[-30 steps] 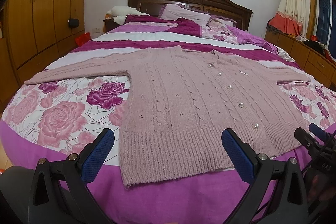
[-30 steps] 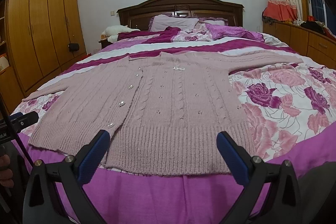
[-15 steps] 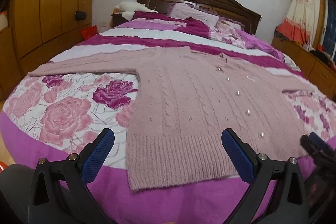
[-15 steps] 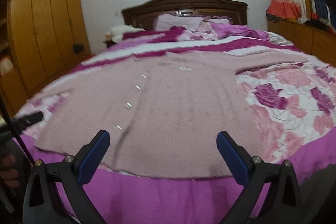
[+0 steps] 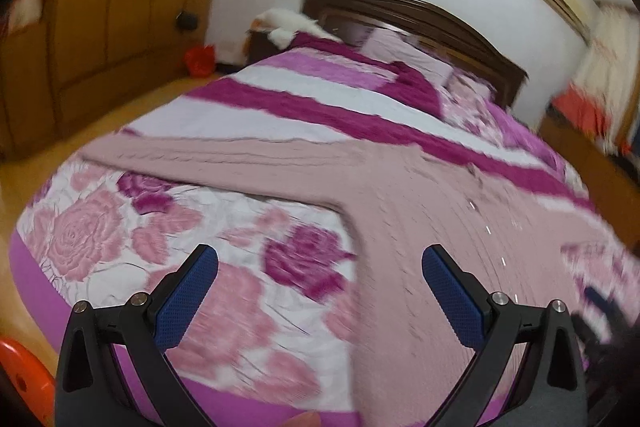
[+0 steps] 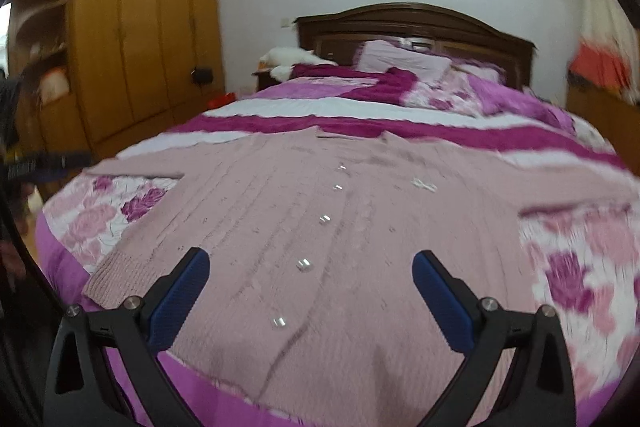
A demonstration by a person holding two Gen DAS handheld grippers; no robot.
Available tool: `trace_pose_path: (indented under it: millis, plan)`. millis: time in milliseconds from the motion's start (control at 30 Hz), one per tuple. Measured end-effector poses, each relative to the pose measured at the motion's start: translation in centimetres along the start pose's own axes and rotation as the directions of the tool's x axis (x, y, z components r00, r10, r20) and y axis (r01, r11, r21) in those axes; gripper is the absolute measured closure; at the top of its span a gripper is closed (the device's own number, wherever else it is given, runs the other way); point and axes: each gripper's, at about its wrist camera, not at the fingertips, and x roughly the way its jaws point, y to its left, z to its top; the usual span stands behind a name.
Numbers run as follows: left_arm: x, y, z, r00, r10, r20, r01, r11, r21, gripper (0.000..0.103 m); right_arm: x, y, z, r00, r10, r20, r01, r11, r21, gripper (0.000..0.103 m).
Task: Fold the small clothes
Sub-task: 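Grasp the cuff of one cardigan sleeve with the left gripper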
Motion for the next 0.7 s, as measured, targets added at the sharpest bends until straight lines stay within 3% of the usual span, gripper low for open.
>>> trace_pose_path:
  millis: [133, 233, 367, 533, 633, 700]
  plan:
    - [1.4, 6.5, 3.0, 1.000, 0.030, -0.008, -0.031, 0.992, -0.124, 0.018, 1.4, 1.9, 2.0, 0.999, 0.042, 0.022, -0.040, 0.997, -0.060, 0.000]
    - [3.1, 12.3, 4.3, 0.998, 0.062, -0.033, -0.068, 0.966, -0.250, 0.018, 3.0, 3.0, 3.1, 0.997, 0.076, 0.028, -0.074, 0.994, -0.086, 0.000]
    - [6.2, 21.4, 4.5, 0.994, 0.076, -0.078, -0.104, 0.865, -0.491, 0.020, 5.4, 2.9, 3.7, 0.994, 0.111, 0.014, -0.108, 0.988, -0.107, 0.000]
    - [9.7, 28.6, 2.9, 0.995, 0.073, -0.070, -0.101, 0.750, -0.654, 0.023, 7.4, 1.4, 3.8, 0.993, 0.118, -0.005, -0.118, 0.989, -0.089, 0.000]
    - [10.7, 30.2, 2.5, 0.998, 0.069, -0.006, -0.054, 0.711, -0.701, 0.021, 8.3, -0.3, 3.8, 0.992, 0.126, -0.020, -0.126, 0.991, -0.049, 0.000]
    - [11.5, 30.3, 3.1, 0.996, 0.087, 0.007, -0.057, 0.713, -0.699, 0.020, 8.9, -1.3, 3.8, 0.992, 0.119, -0.032, -0.120, 0.992, -0.031, 0.000]
